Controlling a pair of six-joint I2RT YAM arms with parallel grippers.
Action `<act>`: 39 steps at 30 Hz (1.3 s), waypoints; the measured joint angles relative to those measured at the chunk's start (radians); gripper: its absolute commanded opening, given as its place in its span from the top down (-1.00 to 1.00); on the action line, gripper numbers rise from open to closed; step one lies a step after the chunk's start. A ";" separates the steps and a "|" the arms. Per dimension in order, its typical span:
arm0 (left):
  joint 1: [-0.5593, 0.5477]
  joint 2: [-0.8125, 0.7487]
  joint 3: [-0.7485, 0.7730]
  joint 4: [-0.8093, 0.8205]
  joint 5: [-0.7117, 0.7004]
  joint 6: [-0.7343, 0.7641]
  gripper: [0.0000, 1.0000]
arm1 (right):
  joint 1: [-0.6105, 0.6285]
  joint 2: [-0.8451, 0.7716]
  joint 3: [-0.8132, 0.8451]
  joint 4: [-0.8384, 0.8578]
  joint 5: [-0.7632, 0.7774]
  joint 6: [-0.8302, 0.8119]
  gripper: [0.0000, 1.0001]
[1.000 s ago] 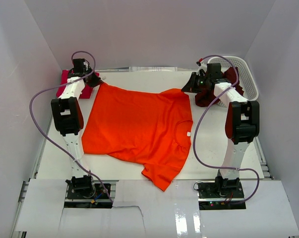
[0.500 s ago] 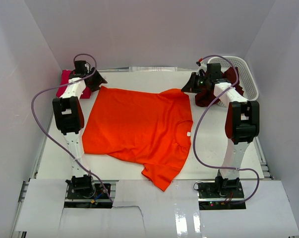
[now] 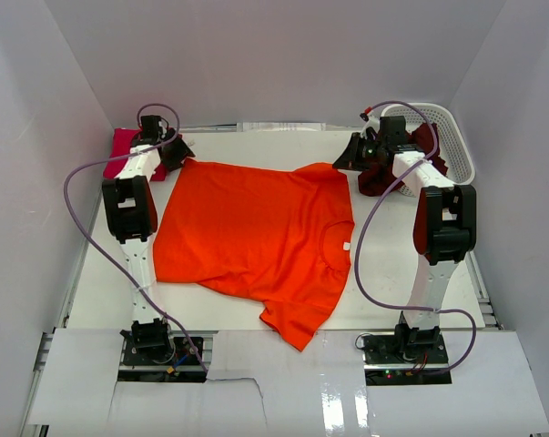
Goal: Fold and stack the t-shirts
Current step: Grap the side of the flattened tshirt furthest away from the robot with both arms
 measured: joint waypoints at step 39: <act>-0.005 -0.019 -0.077 0.069 0.023 0.080 1.00 | 0.010 -0.041 -0.058 -0.006 -0.002 -0.007 0.85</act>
